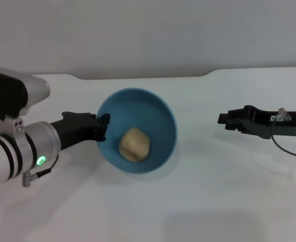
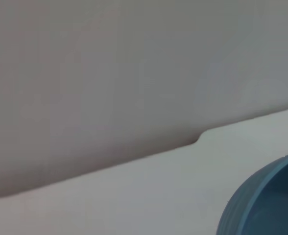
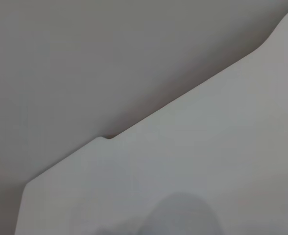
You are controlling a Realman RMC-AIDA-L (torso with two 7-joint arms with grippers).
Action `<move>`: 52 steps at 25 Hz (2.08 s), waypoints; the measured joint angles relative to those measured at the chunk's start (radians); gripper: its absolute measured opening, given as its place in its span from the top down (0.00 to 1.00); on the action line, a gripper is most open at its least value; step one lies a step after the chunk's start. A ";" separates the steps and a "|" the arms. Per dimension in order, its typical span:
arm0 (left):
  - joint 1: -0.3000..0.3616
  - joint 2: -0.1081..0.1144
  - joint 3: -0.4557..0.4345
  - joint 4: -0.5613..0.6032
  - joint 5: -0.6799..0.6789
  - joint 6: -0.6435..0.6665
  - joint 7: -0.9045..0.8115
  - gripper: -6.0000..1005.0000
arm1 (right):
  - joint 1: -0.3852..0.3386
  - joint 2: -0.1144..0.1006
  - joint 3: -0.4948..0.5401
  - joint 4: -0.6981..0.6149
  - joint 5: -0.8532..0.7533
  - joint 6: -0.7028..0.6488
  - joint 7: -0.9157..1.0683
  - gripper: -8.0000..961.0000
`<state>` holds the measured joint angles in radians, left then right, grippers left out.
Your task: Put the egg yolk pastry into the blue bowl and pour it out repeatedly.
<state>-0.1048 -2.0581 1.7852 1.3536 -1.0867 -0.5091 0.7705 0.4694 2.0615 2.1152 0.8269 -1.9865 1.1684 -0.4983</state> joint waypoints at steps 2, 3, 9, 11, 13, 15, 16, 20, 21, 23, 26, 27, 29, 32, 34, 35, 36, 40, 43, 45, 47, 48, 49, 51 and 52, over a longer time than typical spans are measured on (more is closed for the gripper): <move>0.034 0.000 0.044 0.028 0.009 0.065 0.002 1.00 | 0.000 0.000 0.000 -0.002 0.000 -0.005 -0.001 0.73; 0.045 0.001 0.062 0.038 0.011 0.093 0.006 1.00 | 0.000 0.000 0.000 -0.003 0.000 -0.007 -0.001 0.73; 0.130 0.002 0.206 0.085 0.019 0.304 0.050 1.00 | 0.002 -0.001 0.000 -0.009 0.000 -0.013 -0.002 0.73; 0.151 0.002 0.251 0.096 0.036 0.365 0.051 1.00 | 0.002 -0.002 0.000 -0.009 0.000 -0.014 -0.002 0.73; 0.174 0.003 0.310 0.101 0.064 0.455 0.054 1.00 | 0.002 -0.004 0.001 -0.009 0.000 -0.014 -0.004 0.73; 0.191 0.004 0.365 0.100 0.093 0.543 0.058 1.00 | 0.002 -0.004 0.006 -0.010 0.000 -0.015 -0.009 0.73; 0.201 0.004 0.400 0.096 0.112 0.602 0.060 1.00 | 0.002 -0.004 0.013 -0.013 0.000 -0.015 -0.014 0.73; 0.217 0.006 0.512 0.055 0.144 0.827 0.056 1.00 | 0.004 -0.005 0.027 -0.021 0.000 -0.016 -0.024 0.73; 0.216 0.007 0.539 0.038 0.151 0.882 0.055 1.00 | 0.004 -0.006 0.027 -0.021 0.000 -0.016 -0.024 0.73; 0.206 0.006 0.596 -0.006 0.175 0.991 0.053 1.00 | 0.004 -0.008 0.027 -0.021 0.000 -0.017 -0.024 0.73; 0.190 0.004 0.653 -0.054 0.187 1.109 0.042 1.00 | 0.005 -0.010 0.027 -0.021 0.000 -0.019 -0.025 0.73; 0.185 0.004 0.668 -0.069 0.188 1.142 0.032 1.00 | 0.006 -0.011 0.027 -0.021 0.000 -0.019 -0.025 0.73; 0.168 0.004 0.705 -0.115 0.197 1.242 -0.008 1.00 | 0.006 -0.014 0.026 -0.020 0.000 -0.020 -0.025 0.73; 0.127 0.003 0.757 -0.187 0.207 1.339 -0.065 1.00 | 0.008 -0.017 0.026 -0.020 0.000 -0.020 -0.025 0.73; 0.104 0.002 0.770 -0.213 0.208 1.355 -0.106 1.00 | 0.010 -0.018 0.026 -0.020 0.000 -0.020 -0.028 0.73; 0.089 0.001 0.778 -0.234 0.208 1.367 -0.142 1.00 | 0.011 -0.018 0.026 -0.020 0.000 -0.020 -0.031 0.73; 0.076 0.000 0.784 -0.249 0.208 1.382 -0.175 1.00 | 0.012 -0.018 0.026 -0.020 0.000 -0.020 -0.034 0.73; -0.021 -0.004 0.847 -0.381 0.221 1.514 -0.331 1.00 | 0.014 -0.018 0.026 -0.020 0.000 -0.019 -0.037 0.73; -0.040 -0.007 0.861 -0.408 0.223 1.536 -0.349 1.00 | 0.014 -0.018 0.026 -0.020 0.000 -0.017 -0.037 0.73; -0.050 -0.008 0.864 -0.422 0.223 1.556 -0.365 1.00 | 0.014 -0.018 0.026 -0.020 0.000 -0.016 -0.037 0.73; -0.059 -0.009 0.868 -0.442 0.223 1.589 -0.371 1.00 | 0.013 -0.018 0.026 -0.020 0.000 -0.015 -0.037 0.73; -0.068 -0.010 0.875 -0.462 0.223 1.621 -0.373 1.00 | 0.013 -0.018 0.026 -0.020 0.000 -0.015 -0.037 0.73; -0.075 -0.011 0.881 -0.474 0.223 1.640 -0.373 1.00 | 0.014 -0.018 0.026 -0.021 0.000 -0.015 -0.037 0.73; -0.091 -0.012 0.895 -0.503 0.223 1.679 -0.375 1.00 | 0.014 -0.018 0.026 -0.022 0.000 -0.015 -0.037 0.73; -0.095 -0.013 0.898 -0.511 0.223 1.689 -0.375 1.00 | 0.015 -0.018 0.026 -0.022 0.000 -0.016 -0.037 0.73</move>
<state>-0.2001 -2.0707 2.6832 0.8428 -0.8635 1.1800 0.3954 0.4839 2.0432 2.1415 0.8048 -1.9866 1.1528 -0.5354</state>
